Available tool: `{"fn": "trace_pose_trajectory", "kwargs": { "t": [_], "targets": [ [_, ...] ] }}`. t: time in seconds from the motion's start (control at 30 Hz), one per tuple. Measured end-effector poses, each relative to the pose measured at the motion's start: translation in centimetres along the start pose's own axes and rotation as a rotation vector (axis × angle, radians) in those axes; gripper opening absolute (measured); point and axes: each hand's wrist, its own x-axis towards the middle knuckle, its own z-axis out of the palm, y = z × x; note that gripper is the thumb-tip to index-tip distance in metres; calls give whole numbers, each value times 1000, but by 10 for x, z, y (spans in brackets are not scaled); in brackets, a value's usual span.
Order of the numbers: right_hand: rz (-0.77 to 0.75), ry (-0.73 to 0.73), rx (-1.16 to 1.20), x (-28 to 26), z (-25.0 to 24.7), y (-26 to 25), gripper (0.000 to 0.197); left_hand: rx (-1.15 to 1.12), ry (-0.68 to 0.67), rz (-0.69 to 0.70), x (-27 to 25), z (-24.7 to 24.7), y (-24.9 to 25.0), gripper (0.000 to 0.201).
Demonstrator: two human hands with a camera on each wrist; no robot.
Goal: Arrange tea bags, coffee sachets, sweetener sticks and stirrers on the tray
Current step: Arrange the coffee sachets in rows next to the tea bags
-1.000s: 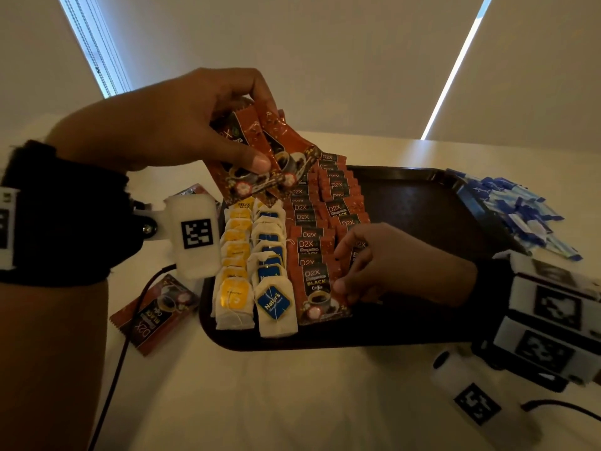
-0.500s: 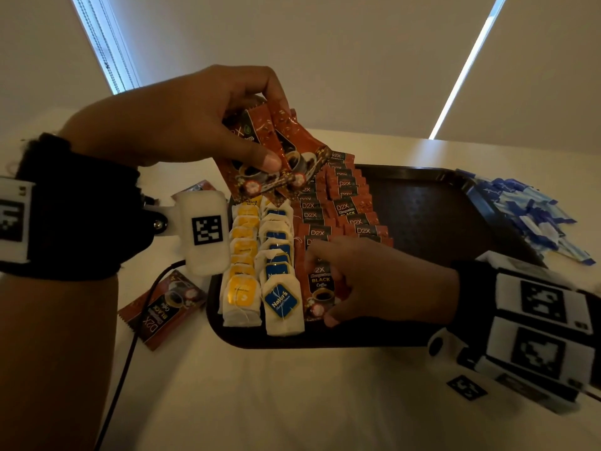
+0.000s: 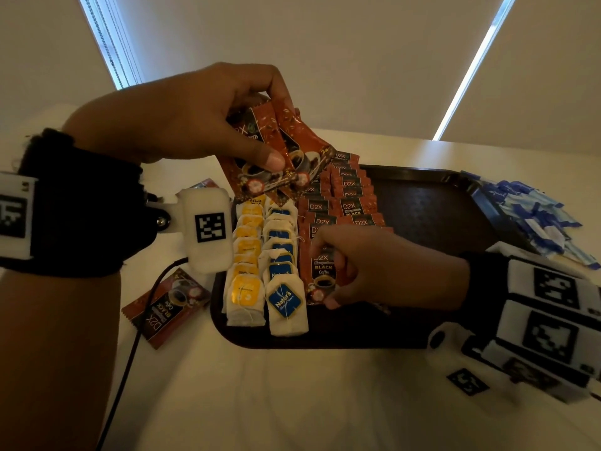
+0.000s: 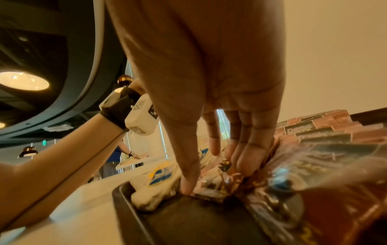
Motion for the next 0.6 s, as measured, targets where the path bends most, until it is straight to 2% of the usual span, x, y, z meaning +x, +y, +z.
{"fn": "trace_pose_trajectory", "kwargs": {
  "t": [0.1, 0.2, 0.3, 0.43, 0.6],
  "targets": [
    [8, 105, 61, -5, -11, -1, 30, -5, -22, -11, 3, 1, -2, 37],
    [18, 369, 222, -6, -25, -3, 6, -6, -72, -26, 6, 4, -4, 38],
    [14, 575, 458, -5, -33, -8, 13, 4, -139, -20, 9, 9, -5, 38],
    [-54, 654, 456, -5, -32, -13, 14, 26, -188, 4, 13, 16, -3, 40],
    [-54, 657, 423, -6, -30, -9, 9, 34, -218, 10, 15, 21, -2, 38]
  ]
}}
